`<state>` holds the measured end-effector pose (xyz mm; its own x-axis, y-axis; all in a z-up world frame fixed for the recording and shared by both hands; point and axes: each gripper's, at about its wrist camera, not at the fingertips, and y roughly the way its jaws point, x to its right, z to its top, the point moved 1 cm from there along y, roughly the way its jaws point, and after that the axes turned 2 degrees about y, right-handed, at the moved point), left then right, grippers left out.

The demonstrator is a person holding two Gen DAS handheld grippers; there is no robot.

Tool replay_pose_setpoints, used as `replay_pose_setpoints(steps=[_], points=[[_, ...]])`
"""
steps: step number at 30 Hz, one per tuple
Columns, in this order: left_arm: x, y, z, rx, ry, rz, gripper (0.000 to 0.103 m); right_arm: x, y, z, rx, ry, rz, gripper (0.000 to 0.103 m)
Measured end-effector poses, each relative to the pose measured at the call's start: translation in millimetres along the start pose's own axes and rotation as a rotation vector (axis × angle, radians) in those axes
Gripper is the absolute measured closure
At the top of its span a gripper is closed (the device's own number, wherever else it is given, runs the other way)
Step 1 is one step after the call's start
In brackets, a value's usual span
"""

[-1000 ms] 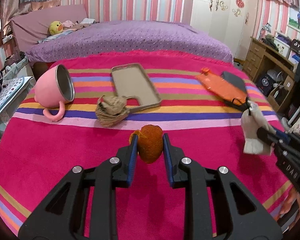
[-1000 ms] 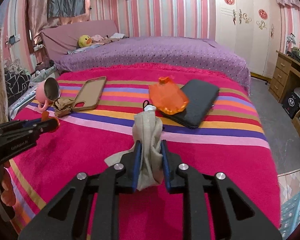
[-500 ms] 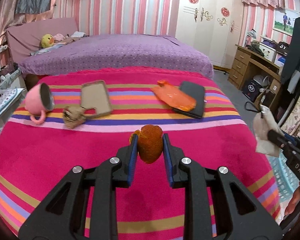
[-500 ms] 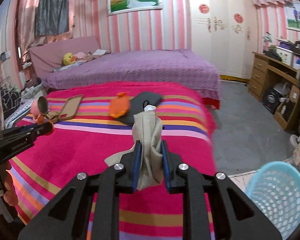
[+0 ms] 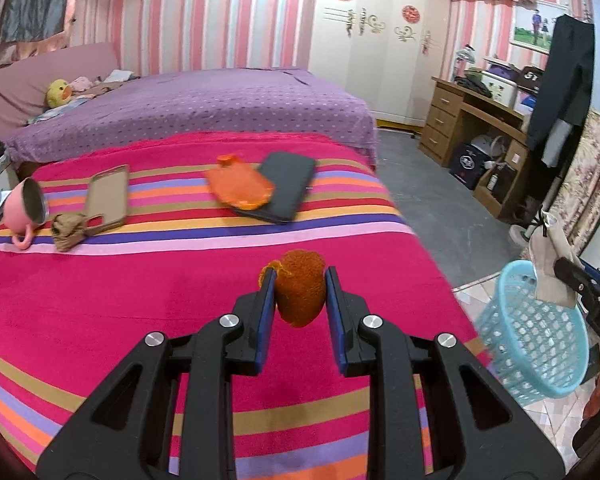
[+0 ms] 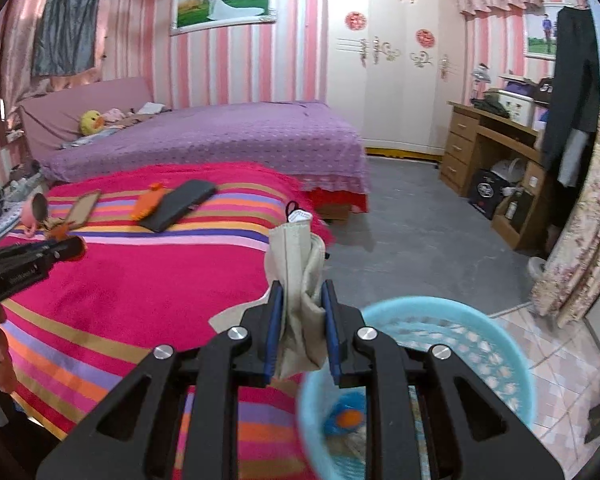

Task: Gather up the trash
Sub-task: 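Carry the mandarin and beige cloth bag over to the blue basket, then open the left tool then the right tool over the basket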

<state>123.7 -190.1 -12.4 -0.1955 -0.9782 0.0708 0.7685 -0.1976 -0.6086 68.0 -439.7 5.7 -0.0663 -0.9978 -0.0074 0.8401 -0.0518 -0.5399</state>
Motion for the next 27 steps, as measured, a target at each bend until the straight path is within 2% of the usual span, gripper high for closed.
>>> replay_pose_setpoints(steps=[8, 15, 22, 27], points=[[71.9, 6.8, -6.5, -0.016, 0.076, -0.082, 0.080, 70.6, -20.8, -15.1, -0.005, 0.044, -0.102, 0.083], [139.1, 13.2, -14.9, -0.053, 0.118, -0.175, 0.080, 113.0, -33.2, -31.4, -0.005, 0.077, -0.161, 0.083], [220.5, 11.2, -32.0, -0.036, 0.256, -0.235, 0.080, 154.4, -32.5, -54.7, -0.018, 0.140, -0.194, 0.083], [251.8, 23.0, -36.7, -0.078, 0.242, -0.283, 0.080, 172.4, -30.5, -63.0, -0.016, 0.174, -0.206, 0.083]])
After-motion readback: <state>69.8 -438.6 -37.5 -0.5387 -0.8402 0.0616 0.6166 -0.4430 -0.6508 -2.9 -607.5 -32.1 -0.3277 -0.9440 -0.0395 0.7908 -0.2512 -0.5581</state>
